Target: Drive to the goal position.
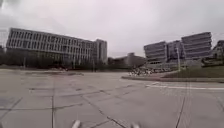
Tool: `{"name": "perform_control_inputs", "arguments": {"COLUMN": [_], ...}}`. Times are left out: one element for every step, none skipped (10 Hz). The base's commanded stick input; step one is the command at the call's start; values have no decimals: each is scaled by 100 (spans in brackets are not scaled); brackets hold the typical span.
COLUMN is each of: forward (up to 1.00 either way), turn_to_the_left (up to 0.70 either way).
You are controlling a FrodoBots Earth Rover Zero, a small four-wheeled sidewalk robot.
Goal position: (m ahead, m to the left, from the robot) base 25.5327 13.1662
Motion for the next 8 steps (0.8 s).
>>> {"name": "perform_control_inputs", "arguments": {"forward": [70,70,70,70,70,70,70,70], "turn_to_the_left": [35,35,35,35,35,27,11,0]}}
